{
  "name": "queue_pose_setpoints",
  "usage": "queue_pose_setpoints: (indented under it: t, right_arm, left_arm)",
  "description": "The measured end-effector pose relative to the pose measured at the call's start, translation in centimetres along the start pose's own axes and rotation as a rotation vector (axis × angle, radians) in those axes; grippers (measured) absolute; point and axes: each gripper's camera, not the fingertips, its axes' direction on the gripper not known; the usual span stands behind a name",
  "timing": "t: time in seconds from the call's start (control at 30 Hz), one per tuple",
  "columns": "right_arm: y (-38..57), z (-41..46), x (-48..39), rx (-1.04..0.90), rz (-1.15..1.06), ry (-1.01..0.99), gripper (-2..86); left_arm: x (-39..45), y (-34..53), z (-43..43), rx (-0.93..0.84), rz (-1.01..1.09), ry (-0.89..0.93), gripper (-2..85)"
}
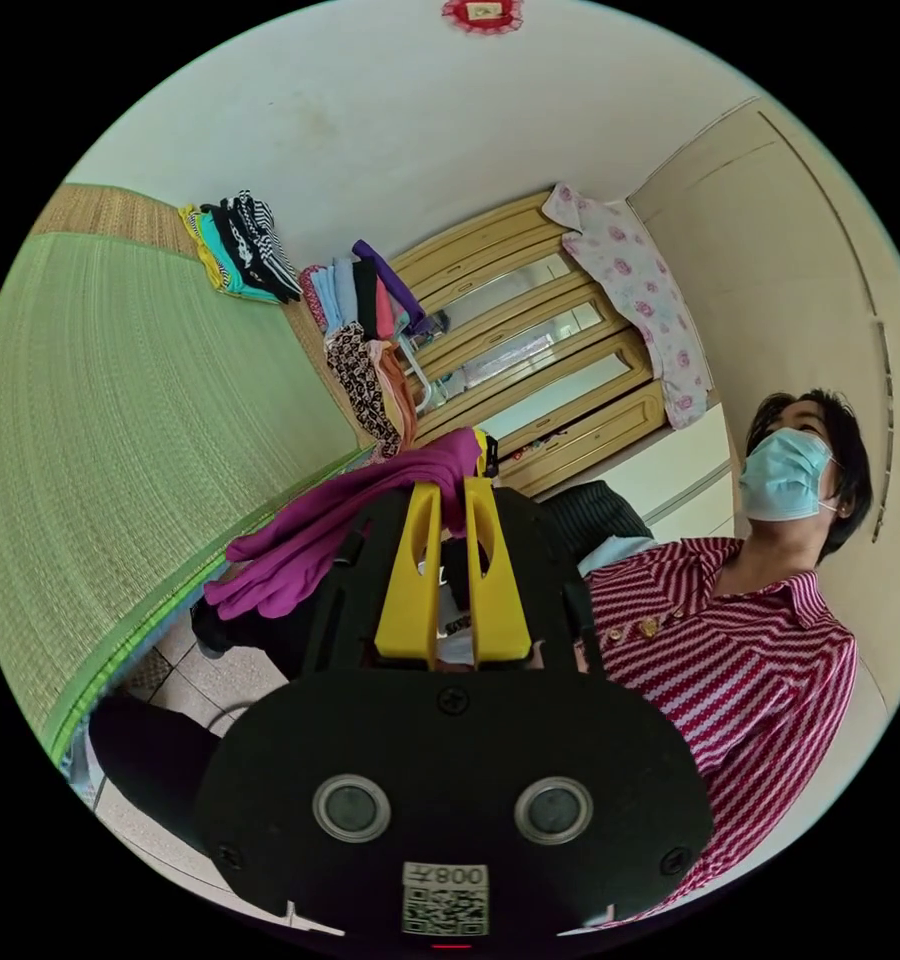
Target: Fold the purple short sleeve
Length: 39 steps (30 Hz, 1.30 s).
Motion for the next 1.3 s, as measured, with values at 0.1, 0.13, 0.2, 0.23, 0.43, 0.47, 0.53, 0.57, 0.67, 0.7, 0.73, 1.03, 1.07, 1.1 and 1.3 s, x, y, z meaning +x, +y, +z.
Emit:
queue_pose_setpoints:
  t: [0.1,0.13,0.2,0.23,0.43,0.47,0.53,0.57,0.67,0.7,0.73,1.03,1.07,1.1,1.3]
  right_arm:
    - [-5.0,1.1,-0.1,0.002,0.005,0.033,1.7]
    - [-7.2,1.6,0.1,0.002,0.008,0.045,1.7]
    - [-10.5,2.3,0.5,0.003,0.018,0.061,1.7]
    - [-12.8,2.8,0.8,0.005,0.027,0.071,1.7]
    - [-26.6,5.9,0.7,0.013,0.031,0.132,1.7]
    - [-30.0,6.9,0.2,0.007,0.018,0.139,1.7]
    - [-35.9,8.6,-0.7,-0.009,0.008,0.148,1.7]
    - [-40.3,9.7,-1.3,-0.019,0.004,0.149,1.7]
    - [-52.0,12.6,-3.5,-0.045,-0.009,0.132,1.7]
    - [-54.4,13.1,-4.2,-0.047,-0.016,0.128,1.7]
    - [-59.0,14.0,-5.8,-0.049,-0.03,0.128,1.8]
    - [-78.8,12.5,-19.9,-0.064,-0.169,0.281,2.0]
    - [-78.7,10.9,-19.7,-0.06,-0.152,0.326,2.0]
    - [-78.5,10.1,-19.1,-0.055,-0.134,0.345,2.0]
    - [-70.6,-0.1,-3.6,0.057,0.283,0.418,2.1]
  left_arm:
    - [-5.4,-5.8,0.7,-0.007,0.0,0.03,4.1]
    - [-6.6,-7.0,0.8,-0.009,0.0,0.035,4.1]
    - [-11.0,-12.0,1.2,-0.012,0.009,0.058,4.0]
    - [-12.1,-13.3,1.3,-0.009,0.01,0.067,4.0]
    - [-21.3,-27.3,1.8,0.003,0.037,0.086,4.0]
    - [-22.4,-30.3,1.6,0.017,0.051,0.055,4.0]
    - [-23.9,-35.3,1.2,0.046,0.054,0.015,3.9]
    - [-24.7,-38.9,1.0,0.063,0.065,-0.008,3.9]
    - [-25.4,-48.1,0.6,0.109,0.099,-0.106,3.9]
    - [-25.2,-51.8,0.6,0.132,0.118,-0.144,4.0]
    - [-25.1,-53.6,0.7,0.141,0.133,-0.159,4.0]
    - [-26.9,-71.3,10.0,0.099,0.321,-0.311,4.1]
    - [-29.1,-72.1,12.4,0.073,0.31,-0.316,4.1]
    - [-31.9,-72.4,15.0,0.044,0.282,-0.325,4.2]
    - [-49.8,-69.5,28.1,-0.24,-0.056,-0.389,4.4]
